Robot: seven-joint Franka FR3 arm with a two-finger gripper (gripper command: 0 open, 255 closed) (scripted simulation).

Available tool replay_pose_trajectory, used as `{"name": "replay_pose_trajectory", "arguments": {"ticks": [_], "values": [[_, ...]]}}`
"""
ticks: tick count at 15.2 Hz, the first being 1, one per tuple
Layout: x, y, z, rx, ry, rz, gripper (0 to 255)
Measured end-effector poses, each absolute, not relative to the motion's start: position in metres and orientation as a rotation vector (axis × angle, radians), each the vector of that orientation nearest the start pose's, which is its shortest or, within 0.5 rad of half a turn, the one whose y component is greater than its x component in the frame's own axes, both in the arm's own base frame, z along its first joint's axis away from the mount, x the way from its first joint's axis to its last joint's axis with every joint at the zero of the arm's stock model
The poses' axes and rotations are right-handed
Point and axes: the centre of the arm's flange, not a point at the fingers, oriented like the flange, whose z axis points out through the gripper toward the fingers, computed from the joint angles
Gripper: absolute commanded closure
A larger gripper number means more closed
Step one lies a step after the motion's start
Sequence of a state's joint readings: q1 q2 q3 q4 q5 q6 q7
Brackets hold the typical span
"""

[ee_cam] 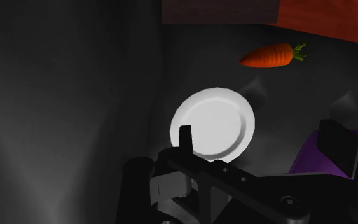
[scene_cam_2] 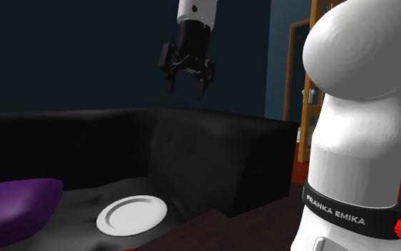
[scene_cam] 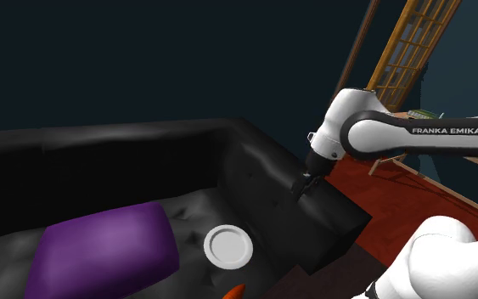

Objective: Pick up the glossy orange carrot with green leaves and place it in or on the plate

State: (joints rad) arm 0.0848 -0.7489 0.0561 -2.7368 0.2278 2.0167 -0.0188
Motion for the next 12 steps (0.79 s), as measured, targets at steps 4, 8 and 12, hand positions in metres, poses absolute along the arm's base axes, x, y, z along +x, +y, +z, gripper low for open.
{"name": "replay_pose_trajectory", "arguments": {"ticks": [4,8,12], "values": [[0.316,0.081,0.388,-2.963,-0.068,-0.019,0],[0.321,0.103,0.342,-2.954,-0.064,-0.007,0],[0.322,0.127,0.296,-2.945,-0.06,0.003,0]]}}
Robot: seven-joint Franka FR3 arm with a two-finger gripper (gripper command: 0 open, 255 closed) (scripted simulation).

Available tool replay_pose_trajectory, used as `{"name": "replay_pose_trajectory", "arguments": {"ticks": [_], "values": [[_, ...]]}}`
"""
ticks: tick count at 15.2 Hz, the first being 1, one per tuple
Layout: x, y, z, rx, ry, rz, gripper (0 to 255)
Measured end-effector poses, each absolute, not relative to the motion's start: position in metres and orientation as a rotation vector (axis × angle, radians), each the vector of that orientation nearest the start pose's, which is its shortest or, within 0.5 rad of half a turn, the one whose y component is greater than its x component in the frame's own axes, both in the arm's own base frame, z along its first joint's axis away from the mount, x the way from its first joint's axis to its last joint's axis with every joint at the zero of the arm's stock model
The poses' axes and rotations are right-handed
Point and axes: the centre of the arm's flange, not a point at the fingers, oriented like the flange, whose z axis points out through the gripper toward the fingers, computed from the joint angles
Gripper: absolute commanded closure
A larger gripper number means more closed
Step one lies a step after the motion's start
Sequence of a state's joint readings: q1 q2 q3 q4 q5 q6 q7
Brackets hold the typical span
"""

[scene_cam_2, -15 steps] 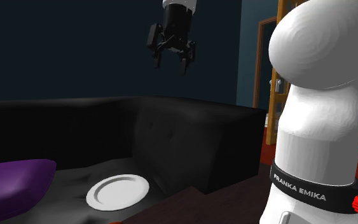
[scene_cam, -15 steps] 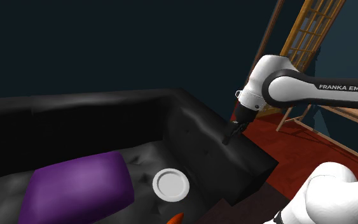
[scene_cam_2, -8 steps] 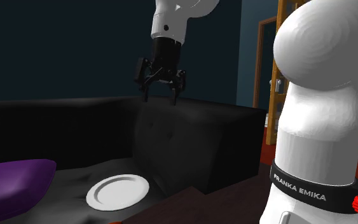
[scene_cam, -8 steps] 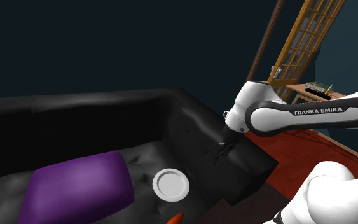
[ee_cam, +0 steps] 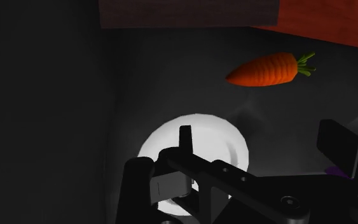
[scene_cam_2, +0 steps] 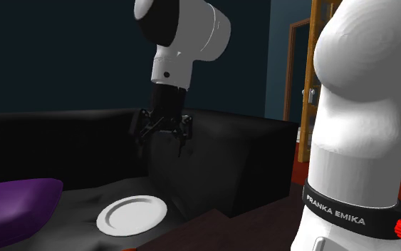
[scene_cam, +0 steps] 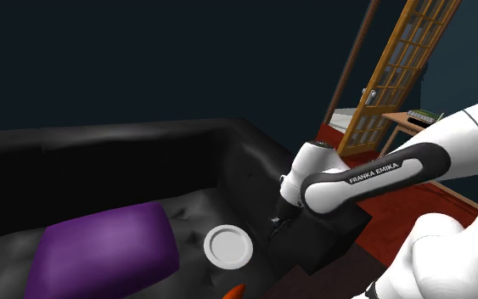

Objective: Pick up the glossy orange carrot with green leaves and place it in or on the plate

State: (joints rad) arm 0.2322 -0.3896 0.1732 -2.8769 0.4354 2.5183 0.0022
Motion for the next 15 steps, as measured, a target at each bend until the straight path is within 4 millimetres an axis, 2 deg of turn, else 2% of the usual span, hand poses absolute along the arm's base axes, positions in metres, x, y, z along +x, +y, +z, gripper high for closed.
{"name": "replay_pose_trajectory", "arguments": {"ticks": [6,12,15], "values": [[0.32,0.161,0.228,-2.933,-0.053,0.016,0],[0.321,0.167,0.196,-2.933,-0.051,0.015,0],[0.321,0.169,0.189,-2.934,-0.05,0.015,0]]}}
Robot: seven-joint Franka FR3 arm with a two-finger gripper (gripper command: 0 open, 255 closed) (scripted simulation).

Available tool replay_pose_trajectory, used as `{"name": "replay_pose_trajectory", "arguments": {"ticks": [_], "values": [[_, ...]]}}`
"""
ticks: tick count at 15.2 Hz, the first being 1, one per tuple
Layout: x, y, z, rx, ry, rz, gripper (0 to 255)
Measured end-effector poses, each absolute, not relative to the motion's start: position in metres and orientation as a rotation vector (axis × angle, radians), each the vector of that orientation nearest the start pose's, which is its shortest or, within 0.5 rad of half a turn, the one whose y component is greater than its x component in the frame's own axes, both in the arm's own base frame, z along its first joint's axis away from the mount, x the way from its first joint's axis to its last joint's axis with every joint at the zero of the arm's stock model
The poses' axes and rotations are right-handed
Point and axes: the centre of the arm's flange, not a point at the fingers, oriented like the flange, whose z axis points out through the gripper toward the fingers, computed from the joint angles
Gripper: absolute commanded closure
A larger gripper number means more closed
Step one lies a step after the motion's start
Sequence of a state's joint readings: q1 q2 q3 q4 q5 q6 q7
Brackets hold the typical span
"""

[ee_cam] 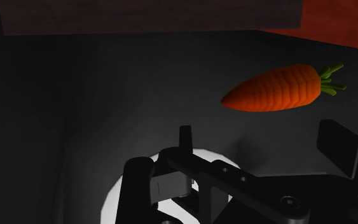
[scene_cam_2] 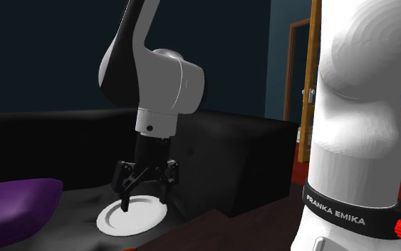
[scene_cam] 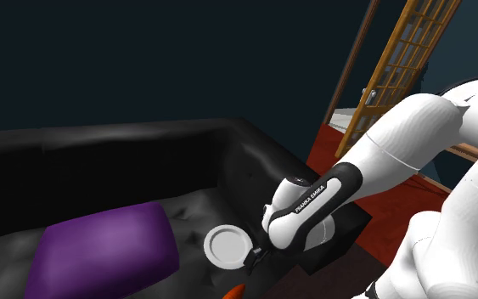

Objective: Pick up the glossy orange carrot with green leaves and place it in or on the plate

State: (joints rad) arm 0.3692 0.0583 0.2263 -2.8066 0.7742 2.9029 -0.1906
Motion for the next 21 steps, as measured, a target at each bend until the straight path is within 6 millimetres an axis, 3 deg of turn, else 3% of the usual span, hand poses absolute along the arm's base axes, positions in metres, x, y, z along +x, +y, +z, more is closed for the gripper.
{"name": "replay_pose_trajectory", "arguments": {"ticks": [4,5,14,15,17,21], "values": [[0.321,0.169,0.187,-2.934,-0.05,0.015,0],[0.321,0.169,0.187,-2.934,-0.05,0.015,255],[0.321,0.169,0.187,-2.934,-0.05,0.015,255],[0.321,0.169,0.187,-2.934,-0.05,0.015,0],[0.318,0.174,0.185,-2.94,-0.002,0.014,0],[0.303,0.219,0.162,-2.943,0.519,0.018,0]]}}
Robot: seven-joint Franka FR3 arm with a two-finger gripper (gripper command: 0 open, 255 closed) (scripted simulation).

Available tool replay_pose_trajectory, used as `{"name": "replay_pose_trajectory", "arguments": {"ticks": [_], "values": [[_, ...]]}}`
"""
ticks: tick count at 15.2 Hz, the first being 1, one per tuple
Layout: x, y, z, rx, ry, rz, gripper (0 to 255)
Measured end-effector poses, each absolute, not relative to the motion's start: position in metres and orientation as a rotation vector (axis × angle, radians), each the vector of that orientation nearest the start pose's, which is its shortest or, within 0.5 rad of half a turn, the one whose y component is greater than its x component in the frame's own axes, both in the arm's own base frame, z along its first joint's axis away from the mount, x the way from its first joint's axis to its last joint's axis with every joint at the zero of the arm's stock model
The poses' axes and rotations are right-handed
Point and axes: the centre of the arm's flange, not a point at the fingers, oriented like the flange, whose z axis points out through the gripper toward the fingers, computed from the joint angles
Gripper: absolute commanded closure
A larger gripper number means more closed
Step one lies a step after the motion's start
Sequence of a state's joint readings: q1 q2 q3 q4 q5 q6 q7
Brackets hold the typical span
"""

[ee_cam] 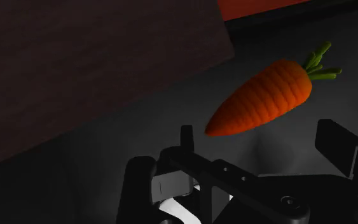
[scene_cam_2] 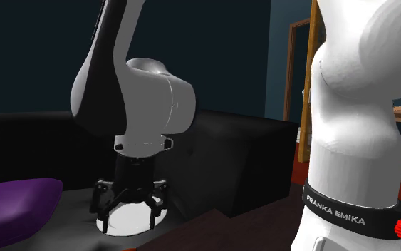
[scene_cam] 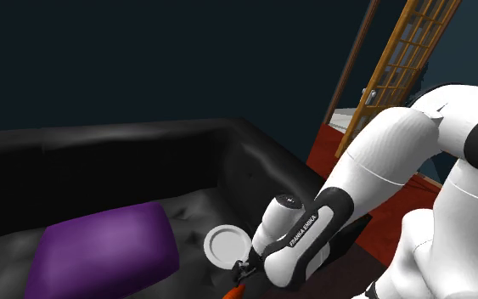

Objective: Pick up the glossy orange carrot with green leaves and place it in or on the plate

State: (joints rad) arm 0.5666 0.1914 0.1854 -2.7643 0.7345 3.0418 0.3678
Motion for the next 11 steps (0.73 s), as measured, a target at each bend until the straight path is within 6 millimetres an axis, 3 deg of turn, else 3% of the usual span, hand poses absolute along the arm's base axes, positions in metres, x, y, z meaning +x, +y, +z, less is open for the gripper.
{"name": "replay_pose_trajectory", "arguments": {"ticks": [4,6,11], "values": [[0.3,0.276,0.138,-2.823,1.146,0.026,0],[0.303,0.294,0.128,-2.736,1.392,0.024,0],[0.308,0.301,0.1,-2.699,1.48,0.018,0]]}}
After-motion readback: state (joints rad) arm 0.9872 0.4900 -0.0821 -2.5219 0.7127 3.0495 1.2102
